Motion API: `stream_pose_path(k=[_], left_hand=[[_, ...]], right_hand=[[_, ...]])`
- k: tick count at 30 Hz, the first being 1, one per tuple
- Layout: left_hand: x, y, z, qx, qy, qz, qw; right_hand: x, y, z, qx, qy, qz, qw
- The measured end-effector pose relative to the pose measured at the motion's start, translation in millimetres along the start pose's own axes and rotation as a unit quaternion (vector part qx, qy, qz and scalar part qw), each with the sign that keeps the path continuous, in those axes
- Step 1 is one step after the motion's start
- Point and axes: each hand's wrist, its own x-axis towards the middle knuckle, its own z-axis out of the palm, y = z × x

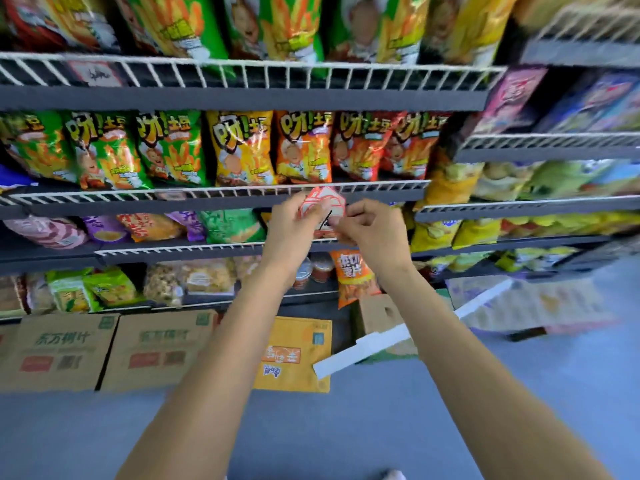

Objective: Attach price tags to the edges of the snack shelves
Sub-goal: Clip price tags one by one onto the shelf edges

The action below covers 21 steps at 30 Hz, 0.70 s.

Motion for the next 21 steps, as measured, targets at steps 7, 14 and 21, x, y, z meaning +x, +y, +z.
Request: stream_pose_path(k=[7,14,21], left_hand=[[-20.2,24.6,169.9,-0.067,0.004,-0.055,0.996],[19.4,36.5,286.3,-0.064,-0.022,-0.061,0.996],[64.7,46.0,385.9,-0.066,-0.036,-0.063,0.995]], right_hand=[[12.2,52.0,-162.1,-0.034,-0.013,0.005,0.999],[64.4,99.3,-260.0,-0.04,-0.011,0.022,0.999],[125.3,137.7,-342.8,-0.048,-0.005,0.027,0.998]])
